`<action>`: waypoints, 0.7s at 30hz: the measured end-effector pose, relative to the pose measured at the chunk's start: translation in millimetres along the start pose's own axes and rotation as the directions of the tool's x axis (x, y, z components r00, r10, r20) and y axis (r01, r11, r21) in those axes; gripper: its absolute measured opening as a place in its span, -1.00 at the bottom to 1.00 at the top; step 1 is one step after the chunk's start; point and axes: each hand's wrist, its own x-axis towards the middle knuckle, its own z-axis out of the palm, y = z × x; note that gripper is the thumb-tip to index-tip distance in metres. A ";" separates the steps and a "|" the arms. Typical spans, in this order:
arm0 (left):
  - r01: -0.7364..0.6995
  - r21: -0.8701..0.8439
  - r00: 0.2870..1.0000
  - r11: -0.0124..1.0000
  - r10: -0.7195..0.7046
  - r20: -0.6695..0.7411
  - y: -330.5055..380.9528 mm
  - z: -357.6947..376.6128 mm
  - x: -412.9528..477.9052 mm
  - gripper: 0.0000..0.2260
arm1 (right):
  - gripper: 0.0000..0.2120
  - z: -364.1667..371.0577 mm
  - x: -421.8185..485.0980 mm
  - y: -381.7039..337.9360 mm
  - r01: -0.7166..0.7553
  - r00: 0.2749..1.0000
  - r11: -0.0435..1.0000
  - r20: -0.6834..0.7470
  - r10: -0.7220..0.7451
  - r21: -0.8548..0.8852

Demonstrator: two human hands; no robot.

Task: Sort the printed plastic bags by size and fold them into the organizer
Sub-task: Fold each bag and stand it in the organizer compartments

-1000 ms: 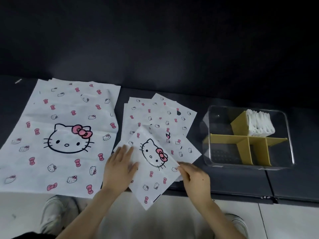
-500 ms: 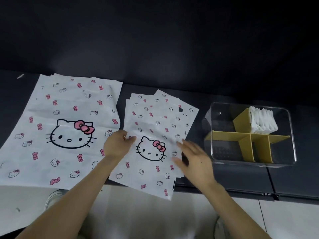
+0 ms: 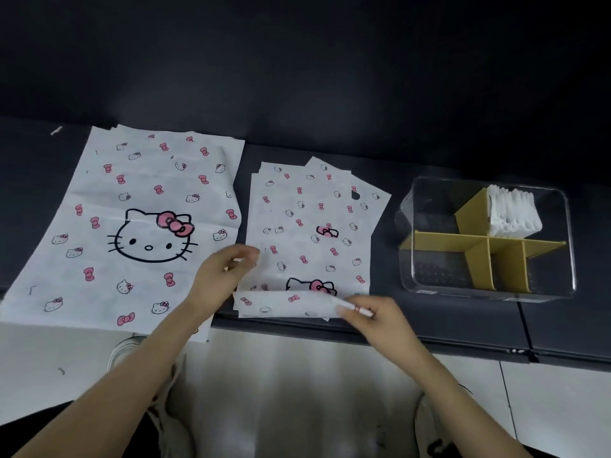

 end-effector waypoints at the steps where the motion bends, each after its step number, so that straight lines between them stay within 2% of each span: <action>1: 0.036 -0.108 0.997 0.993 -0.028 0.077 -2.0 0.0 -2.7 -0.76 | -0.80 -6.2 3.7 -5.3 -0.048 0.998 0.992 -0.033 0.052 0.117; 3: 0.212 -0.323 0.973 0.922 -0.168 0.160 -6.1 2.3 0.6 -0.48 | -0.77 -15.6 16.9 -11.0 -0.092 0.985 0.961 -0.120 0.127 0.261; 4: 0.291 -0.403 0.955 0.868 -0.238 0.176 -7.5 1.5 1.5 -0.40 | -0.76 -17.9 24.9 -13.5 -0.111 0.976 0.949 -0.147 0.160 0.295; 5: 0.339 -0.451 0.941 0.826 -0.295 0.167 -7.0 3.7 4.8 -0.43 | -0.76 -18.6 34.1 -14.9 -0.130 0.968 0.941 -0.166 0.189 0.312; 6: 0.340 -0.440 0.940 0.831 -0.305 0.151 -3.5 8.6 8.2 -0.49 | -0.76 -19.1 43.9 -16.6 -0.143 0.960 0.937 -0.185 0.210 0.320; 7: 0.292 -0.387 0.956 0.875 -0.261 0.132 0.1 14.0 6.4 -0.55 | -0.76 -19.1 54.2 -17.1 -0.159 0.951 0.934 -0.203 0.232 0.321; 9: 0.106 -0.241 0.994 0.965 -0.097 0.052 -1.4 26.8 -1.9 -0.73 | -0.79 -17.4 74.5 -13.8 -0.184 0.933 0.934 -0.244 0.264 0.308; 11: -0.009 -0.037 0.996 0.999 0.005 -0.086 -5.3 37.3 -0.7 -0.86 | -0.82 -14.5 91.0 -8.1 -0.205 0.911 0.942 -0.300 0.283 0.266; 13: -0.013 0.121 0.984 0.993 0.034 -0.175 -9.6 47.5 7.7 -0.83 | -0.92 -13.9 102.5 -2.3 -0.218 0.890 0.947 -0.349 0.292 0.238; 15: 0.040 0.184 0.978 0.982 -0.001 -0.208 -7.7 52.8 14.3 -0.79 | -0.91 -15.2 110.3 2.0 -0.237 0.876 0.945 -0.372 0.308 0.226; 19: 0.046 0.308 0.975 0.950 0.025 -0.222 -5.8 55.5 14.0 -0.78 | -0.97 -14.7 117.8 6.2 -0.295 0.878 0.942 -0.343 0.333 0.161; 21: 0.083 0.418 0.980 0.905 0.003 -0.200 -7.2 52.7 10.5 -0.81 | -0.90 -10.9 114.5 6.3 -0.308 0.891 0.949 -0.329 0.312 0.066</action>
